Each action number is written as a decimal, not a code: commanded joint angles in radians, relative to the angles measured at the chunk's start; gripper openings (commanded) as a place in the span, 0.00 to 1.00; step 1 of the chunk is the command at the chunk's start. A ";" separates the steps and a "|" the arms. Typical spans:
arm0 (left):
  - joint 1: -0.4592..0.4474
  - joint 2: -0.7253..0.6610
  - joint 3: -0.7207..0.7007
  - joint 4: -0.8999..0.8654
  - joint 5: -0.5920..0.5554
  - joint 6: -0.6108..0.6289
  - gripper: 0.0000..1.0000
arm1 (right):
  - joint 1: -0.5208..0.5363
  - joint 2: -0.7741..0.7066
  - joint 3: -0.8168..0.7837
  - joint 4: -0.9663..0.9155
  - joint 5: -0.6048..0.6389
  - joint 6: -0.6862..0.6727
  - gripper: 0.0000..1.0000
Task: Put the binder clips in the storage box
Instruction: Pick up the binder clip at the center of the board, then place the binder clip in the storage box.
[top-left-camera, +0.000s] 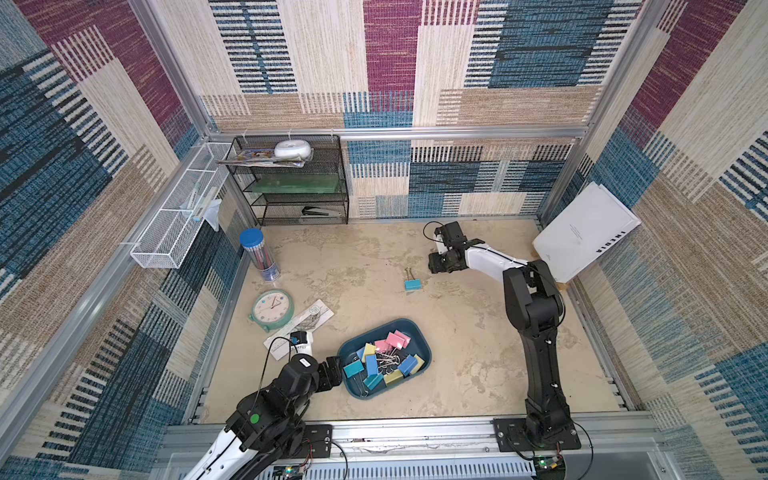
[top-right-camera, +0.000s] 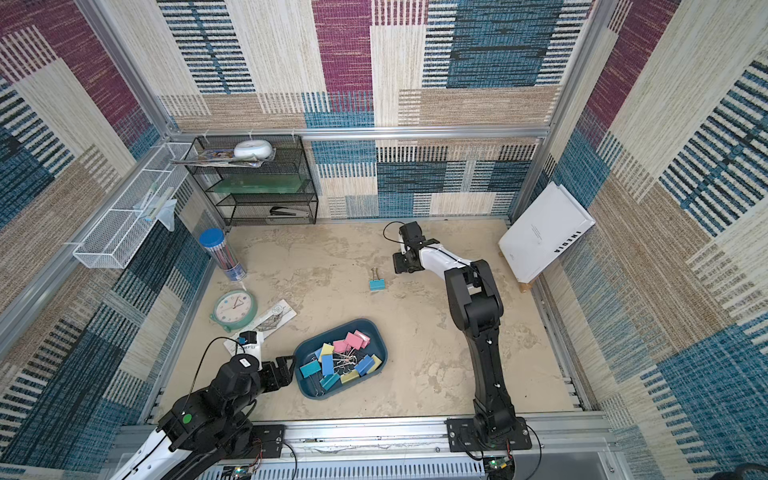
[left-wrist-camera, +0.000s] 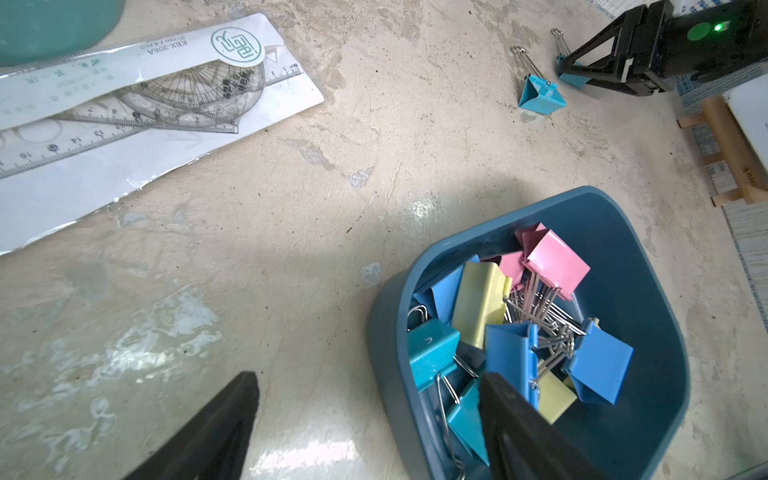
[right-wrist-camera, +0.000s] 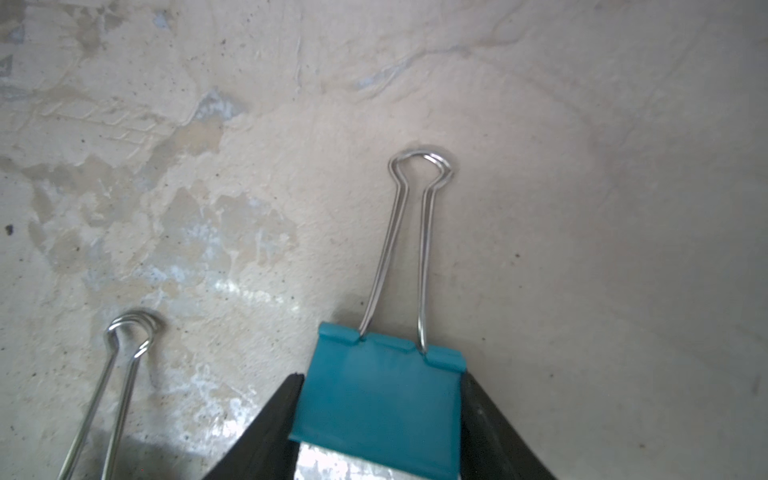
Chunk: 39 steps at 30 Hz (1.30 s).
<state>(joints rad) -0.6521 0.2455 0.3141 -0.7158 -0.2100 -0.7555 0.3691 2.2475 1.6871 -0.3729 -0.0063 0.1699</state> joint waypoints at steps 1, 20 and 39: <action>0.000 0.001 0.000 0.009 -0.008 0.001 0.87 | 0.006 -0.018 -0.018 -0.076 0.002 0.016 0.52; 0.000 -0.005 -0.001 0.010 0.003 0.005 0.87 | 0.366 -0.584 -0.453 -0.027 -0.154 -0.156 0.50; 0.000 -0.020 -0.004 0.007 0.008 0.007 0.86 | 0.623 -0.656 -0.647 -0.110 -0.229 -0.242 0.54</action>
<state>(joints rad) -0.6521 0.2276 0.3141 -0.7158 -0.2089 -0.7547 0.9890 1.5845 1.0367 -0.4248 -0.2260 -0.0547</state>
